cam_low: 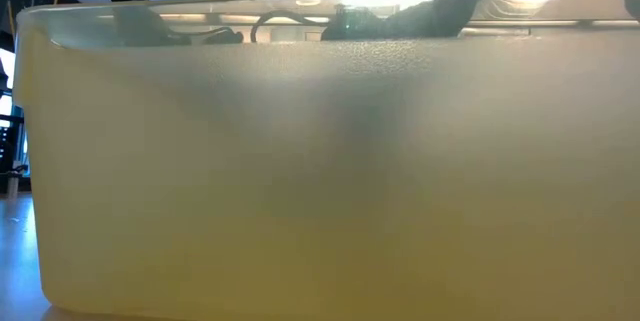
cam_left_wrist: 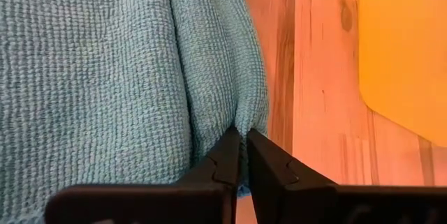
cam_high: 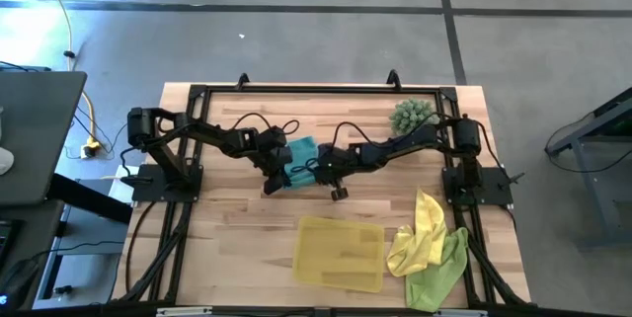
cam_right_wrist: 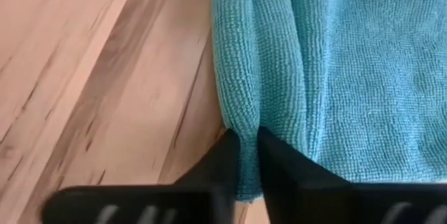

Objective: Roll microfiber towels into tight, uniform cylinder then place into a basket
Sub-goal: Roll the blue towel

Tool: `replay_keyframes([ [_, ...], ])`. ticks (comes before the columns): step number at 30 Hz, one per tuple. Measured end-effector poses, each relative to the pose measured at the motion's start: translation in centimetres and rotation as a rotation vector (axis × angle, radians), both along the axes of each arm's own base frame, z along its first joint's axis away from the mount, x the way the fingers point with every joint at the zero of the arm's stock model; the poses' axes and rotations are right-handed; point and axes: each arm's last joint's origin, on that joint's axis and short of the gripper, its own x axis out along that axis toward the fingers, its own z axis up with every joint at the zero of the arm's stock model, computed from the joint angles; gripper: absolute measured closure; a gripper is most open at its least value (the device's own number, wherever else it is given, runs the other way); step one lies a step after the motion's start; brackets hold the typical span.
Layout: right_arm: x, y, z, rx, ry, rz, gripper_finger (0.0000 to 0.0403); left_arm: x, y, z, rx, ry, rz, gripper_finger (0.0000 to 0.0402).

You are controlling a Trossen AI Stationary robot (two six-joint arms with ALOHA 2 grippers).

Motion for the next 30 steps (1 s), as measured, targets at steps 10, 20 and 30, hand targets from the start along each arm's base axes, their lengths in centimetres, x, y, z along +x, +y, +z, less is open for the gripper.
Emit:
replay_keyframes([
  [10,-0.2,-1.2,0.0,0.225,0.004,-0.056,0.0399,-0.4,-0.2,0.7,-0.016,0.017,0.006,0.0358],
  [20,-1.4,-5.4,-0.1,0.781,0.049,-0.257,0.0402,-1.5,-1.8,4.5,0.207,0.003,-0.004,0.0309],
  [30,-2.1,-7.3,-0.1,1.004,0.128,-0.536,0.0402,0.5,-6.6,4.9,0.746,-0.035,-0.108,0.0289],
])
